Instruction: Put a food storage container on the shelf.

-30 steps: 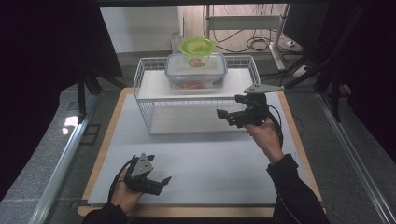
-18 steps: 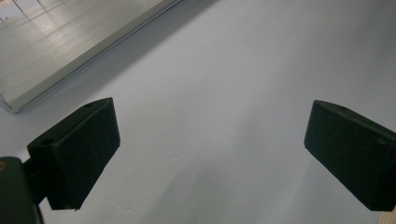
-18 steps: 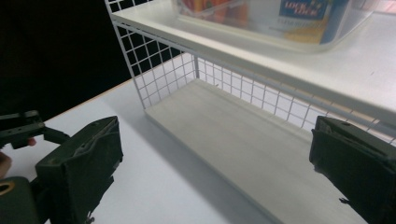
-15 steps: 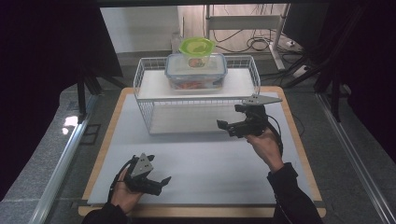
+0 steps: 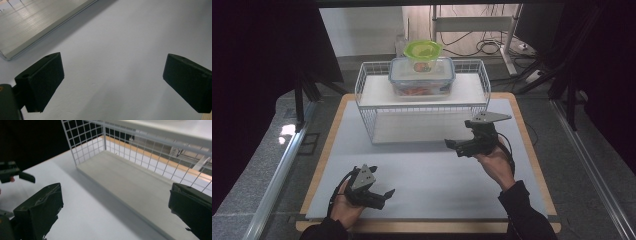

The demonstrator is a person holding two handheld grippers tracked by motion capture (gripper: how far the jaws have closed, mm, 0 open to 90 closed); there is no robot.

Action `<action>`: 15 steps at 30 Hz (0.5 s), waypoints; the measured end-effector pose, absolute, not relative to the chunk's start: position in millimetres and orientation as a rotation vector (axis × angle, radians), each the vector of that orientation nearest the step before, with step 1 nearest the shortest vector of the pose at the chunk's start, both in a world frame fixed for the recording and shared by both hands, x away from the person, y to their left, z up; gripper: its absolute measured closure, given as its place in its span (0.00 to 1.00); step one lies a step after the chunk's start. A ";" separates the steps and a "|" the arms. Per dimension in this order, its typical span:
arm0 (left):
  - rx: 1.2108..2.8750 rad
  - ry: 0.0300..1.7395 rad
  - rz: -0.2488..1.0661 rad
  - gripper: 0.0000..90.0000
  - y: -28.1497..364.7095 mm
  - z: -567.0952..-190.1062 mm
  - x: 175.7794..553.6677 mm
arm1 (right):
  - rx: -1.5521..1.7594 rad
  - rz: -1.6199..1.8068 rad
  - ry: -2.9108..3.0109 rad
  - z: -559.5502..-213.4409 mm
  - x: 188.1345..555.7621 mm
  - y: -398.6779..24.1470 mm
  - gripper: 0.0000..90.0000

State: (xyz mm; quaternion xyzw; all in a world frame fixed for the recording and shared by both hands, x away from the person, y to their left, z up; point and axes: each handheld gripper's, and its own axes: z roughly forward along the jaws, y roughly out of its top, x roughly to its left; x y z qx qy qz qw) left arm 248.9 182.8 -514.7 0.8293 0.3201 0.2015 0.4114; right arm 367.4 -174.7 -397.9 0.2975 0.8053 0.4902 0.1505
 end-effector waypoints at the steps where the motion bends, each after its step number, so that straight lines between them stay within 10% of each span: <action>1: 2.088 0.805 0.507 0.04 182.7 -514.8 249.0 | 0.850 1.398 2.323 -399.1 366.4 -174.6 0.00; 15: 2.082 0.808 0.507 0.04 183.5 -514.4 248.7 | 0.834 1.366 2.347 -412.9 350.2 -173.9 0.00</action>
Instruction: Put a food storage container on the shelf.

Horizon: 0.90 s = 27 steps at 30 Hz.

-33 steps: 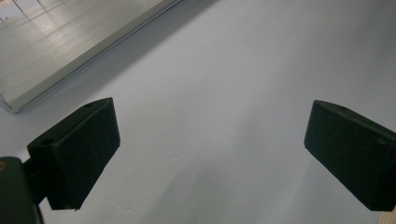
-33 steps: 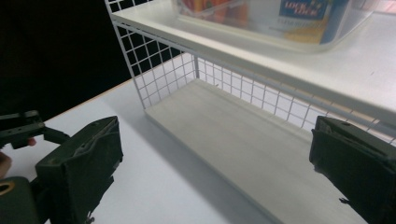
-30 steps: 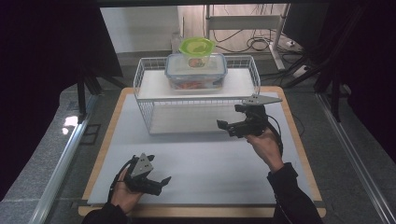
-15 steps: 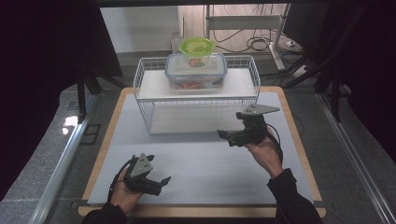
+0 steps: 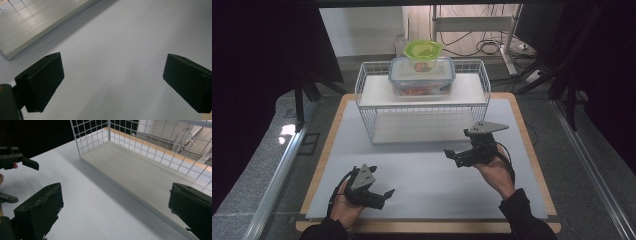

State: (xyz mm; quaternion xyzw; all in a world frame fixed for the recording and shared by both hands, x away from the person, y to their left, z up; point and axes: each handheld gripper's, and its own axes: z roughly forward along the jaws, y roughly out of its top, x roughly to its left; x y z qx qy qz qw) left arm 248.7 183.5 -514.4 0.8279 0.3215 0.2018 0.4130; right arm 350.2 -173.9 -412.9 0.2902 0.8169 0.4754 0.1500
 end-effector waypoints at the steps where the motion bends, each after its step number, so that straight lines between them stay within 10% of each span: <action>1: 2.082 0.809 0.507 0.04 183.5 -514.4 248.7 | 0.838 1.363 2.349 -415.0 348.6 -175.1 0.00; 27: 2.085 0.811 0.505 0.04 183.0 -514.9 248.8 | 0.906 1.286 2.334 -450.4 318.1 -206.3 0.00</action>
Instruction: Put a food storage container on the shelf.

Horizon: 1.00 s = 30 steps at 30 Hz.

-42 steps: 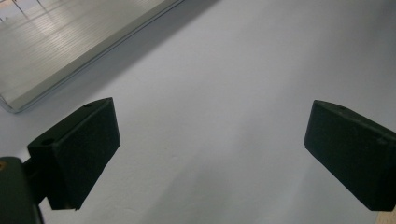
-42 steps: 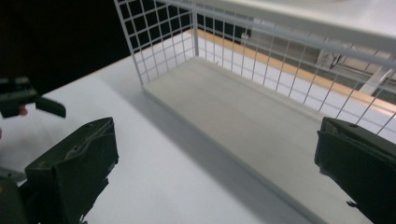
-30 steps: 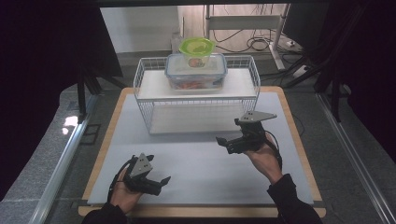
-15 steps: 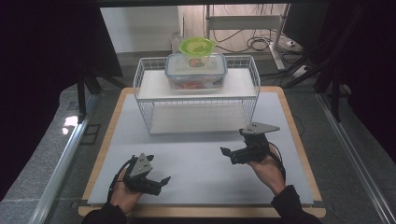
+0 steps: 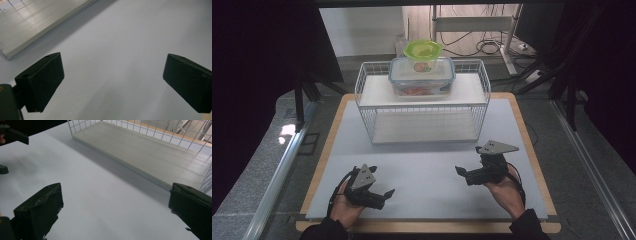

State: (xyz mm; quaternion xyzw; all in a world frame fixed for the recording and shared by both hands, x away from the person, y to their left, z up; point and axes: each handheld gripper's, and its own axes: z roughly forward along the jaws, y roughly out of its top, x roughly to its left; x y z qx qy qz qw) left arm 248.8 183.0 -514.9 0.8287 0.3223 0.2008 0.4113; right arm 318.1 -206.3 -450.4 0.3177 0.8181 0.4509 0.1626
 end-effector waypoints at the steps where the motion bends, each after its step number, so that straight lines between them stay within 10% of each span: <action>1: 2.086 0.811 0.505 0.04 183.0 -515.0 248.8 | 0.908 1.283 2.333 -451.2 317.3 -207.1 0.00; 30: 2.096 0.813 0.502 0.04 183.0 -517.3 250.1 | 0.996 1.158 2.326 -489.4 306.7 -243.7 0.00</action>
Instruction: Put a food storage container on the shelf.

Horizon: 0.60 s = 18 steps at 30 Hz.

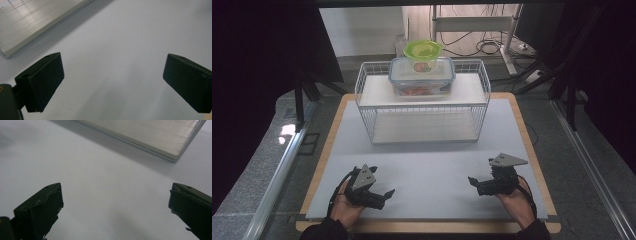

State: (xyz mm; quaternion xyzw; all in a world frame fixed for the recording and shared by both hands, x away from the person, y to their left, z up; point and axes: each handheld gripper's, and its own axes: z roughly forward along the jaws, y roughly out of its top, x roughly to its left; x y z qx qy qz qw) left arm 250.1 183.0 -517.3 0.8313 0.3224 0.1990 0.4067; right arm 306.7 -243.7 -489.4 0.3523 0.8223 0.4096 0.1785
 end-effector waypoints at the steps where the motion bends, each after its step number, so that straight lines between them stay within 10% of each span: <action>1: 2.095 0.816 0.500 0.04 183.0 -517.6 250.1 | 0.999 1.155 2.327 -490.3 306.5 -244.1 0.00; 18: 2.105 0.818 0.499 0.04 182.9 -520.5 251.6 | 1.097 1.067 2.427 -513.3 303.9 -256.3 0.00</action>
